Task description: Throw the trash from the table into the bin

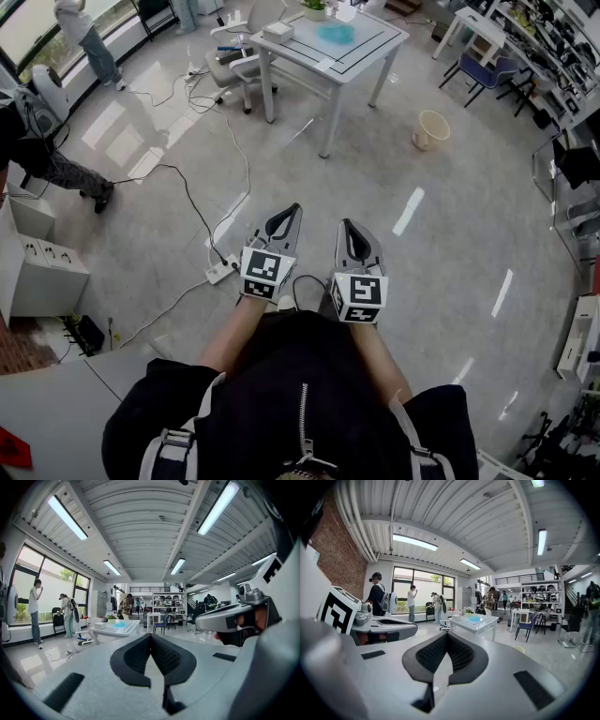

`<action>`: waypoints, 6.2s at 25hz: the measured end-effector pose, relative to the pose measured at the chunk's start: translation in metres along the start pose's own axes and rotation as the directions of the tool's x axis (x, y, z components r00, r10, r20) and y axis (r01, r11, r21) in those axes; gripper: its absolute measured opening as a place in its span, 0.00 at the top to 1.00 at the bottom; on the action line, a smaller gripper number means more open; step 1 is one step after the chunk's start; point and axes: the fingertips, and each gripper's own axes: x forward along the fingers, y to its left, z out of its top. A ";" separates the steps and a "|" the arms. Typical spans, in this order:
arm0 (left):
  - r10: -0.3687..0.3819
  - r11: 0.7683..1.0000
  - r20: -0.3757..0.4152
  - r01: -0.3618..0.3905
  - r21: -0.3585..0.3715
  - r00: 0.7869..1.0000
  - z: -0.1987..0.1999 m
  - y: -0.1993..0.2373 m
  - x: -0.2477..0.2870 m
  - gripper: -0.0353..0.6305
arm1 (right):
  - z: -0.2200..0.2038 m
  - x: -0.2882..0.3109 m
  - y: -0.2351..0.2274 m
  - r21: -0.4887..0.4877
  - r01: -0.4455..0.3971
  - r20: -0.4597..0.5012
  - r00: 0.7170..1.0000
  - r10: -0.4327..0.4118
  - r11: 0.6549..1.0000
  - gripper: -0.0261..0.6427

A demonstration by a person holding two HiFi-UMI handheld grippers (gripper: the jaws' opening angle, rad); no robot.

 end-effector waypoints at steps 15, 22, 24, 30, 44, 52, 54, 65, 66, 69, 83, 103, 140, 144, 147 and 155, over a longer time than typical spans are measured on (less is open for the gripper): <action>-0.005 1.000 -0.007 0.005 -0.001 1.000 0.000 -0.001 0.017 0.94 | -0.005 0.008 -0.010 0.040 -0.023 0.002 1.000 0.023 0.999 0.94; -0.009 1.000 -0.032 0.009 -0.018 0.999 0.003 0.008 0.041 0.94 | -0.005 0.030 -0.021 0.063 -0.034 -0.036 0.999 0.036 0.997 0.94; -0.006 1.000 -0.041 0.005 -0.025 0.999 0.000 0.010 0.053 0.94 | -0.006 0.039 -0.027 0.069 -0.046 -0.048 0.998 0.049 0.997 0.94; 0.017 0.999 -0.067 -0.019 -0.038 0.998 0.003 0.020 0.098 0.94 | 0.001 0.078 -0.051 0.077 -0.101 -0.059 0.993 0.106 0.992 0.94; 0.078 0.996 -0.091 -0.082 -0.035 0.993 0.028 0.039 0.210 0.94 | 0.032 0.167 -0.124 0.064 -0.214 -0.048 0.975 0.217 0.975 0.94; 0.094 0.995 -0.098 -0.097 -0.027 0.991 0.042 0.033 0.263 0.94 | 0.042 0.201 -0.170 0.065 -0.249 -0.052 0.966 0.252 0.966 0.94; 0.100 0.994 -0.100 -0.103 -0.026 0.990 0.045 0.032 0.275 0.94 | 0.045 0.207 -0.178 0.062 -0.259 -0.053 0.963 0.263 0.964 0.94; 0.089 0.994 -0.102 -0.095 -0.055 0.991 0.049 -0.005 0.349 0.94 | 0.038 0.215 -0.251 0.070 -0.255 -0.067 0.963 0.260 0.964 0.94; 0.084 0.994 -0.107 -0.090 -0.054 0.991 0.048 -0.012 0.355 0.94 | 0.037 0.214 -0.259 0.075 -0.252 -0.069 0.964 0.257 0.965 0.94; 0.076 0.996 -0.114 -0.081 -0.047 0.991 0.050 -0.027 0.367 0.94 | 0.034 0.211 -0.281 0.086 -0.241 -0.065 0.967 0.247 0.967 0.94; 0.070 0.997 -0.129 -0.072 -0.011 0.989 0.052 -0.038 0.378 0.94 | 0.025 0.214 -0.299 0.129 -0.235 -0.058 0.968 0.244 0.963 0.94; 0.035 0.998 -0.099 -0.039 -0.046 0.994 0.056 0.060 0.466 0.94 | 0.045 0.341 -0.296 0.072 -0.235 -0.094 0.966 0.242 0.969 0.94; -0.038 0.994 -0.080 0.029 -0.101 0.996 0.067 0.248 0.596 0.94 | 0.096 0.561 -0.282 0.052 -0.151 -0.121 0.980 0.156 0.987 0.94; -0.040 0.993 -0.090 0.029 -0.114 0.995 0.063 0.244 0.604 0.94 | 0.091 0.564 -0.290 0.059 -0.150 -0.131 0.979 0.156 0.987 0.94; -0.033 0.994 -0.091 0.023 -0.111 0.995 0.058 0.248 0.613 0.94 | 0.088 0.575 -0.294 0.061 -0.155 -0.131 0.978 0.161 0.986 0.94; -0.001 0.994 -0.094 -0.009 -0.110 0.996 0.059 0.273 0.653 0.94 | 0.089 0.615 -0.315 0.072 -0.176 -0.133 0.974 0.184 0.982 0.94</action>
